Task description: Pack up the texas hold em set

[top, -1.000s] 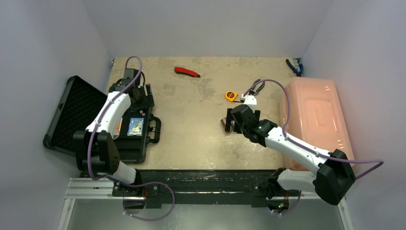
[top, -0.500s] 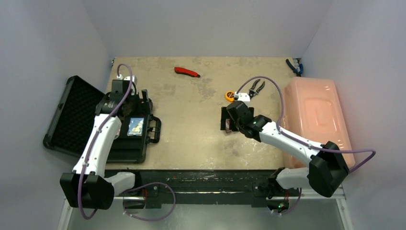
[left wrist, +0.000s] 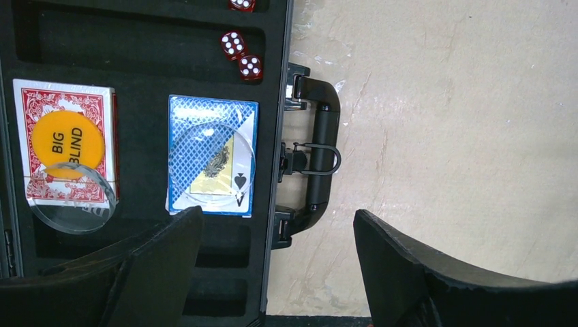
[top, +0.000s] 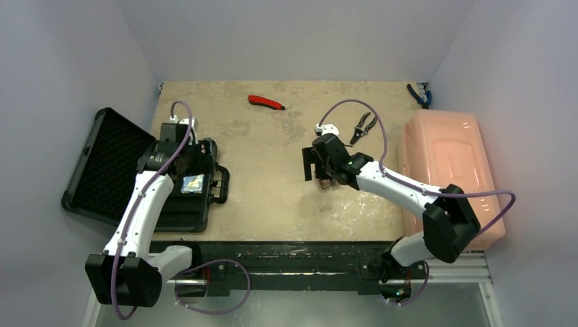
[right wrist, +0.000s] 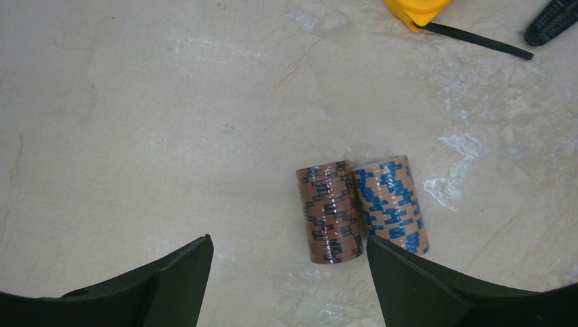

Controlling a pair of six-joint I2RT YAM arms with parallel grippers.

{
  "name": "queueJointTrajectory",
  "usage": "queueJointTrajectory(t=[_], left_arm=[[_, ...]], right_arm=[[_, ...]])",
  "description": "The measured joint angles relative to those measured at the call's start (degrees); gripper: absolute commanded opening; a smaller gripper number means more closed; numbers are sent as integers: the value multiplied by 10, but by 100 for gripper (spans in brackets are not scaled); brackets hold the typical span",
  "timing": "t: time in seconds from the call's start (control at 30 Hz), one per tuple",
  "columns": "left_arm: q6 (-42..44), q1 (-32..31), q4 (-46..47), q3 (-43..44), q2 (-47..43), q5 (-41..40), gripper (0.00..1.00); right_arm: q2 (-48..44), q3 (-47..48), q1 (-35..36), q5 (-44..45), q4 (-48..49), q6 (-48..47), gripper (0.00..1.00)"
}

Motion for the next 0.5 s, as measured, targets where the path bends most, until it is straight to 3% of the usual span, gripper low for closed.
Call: queueJointTrajectory(t=[0.27, 0.5], left_arm=[[10, 0, 1, 0, -16, 7, 80], [11, 0, 6, 0, -31, 21, 80]], right_arm=[[111, 65, 0, -30, 3, -52, 81], [151, 68, 0, -14, -2, -69, 79]])
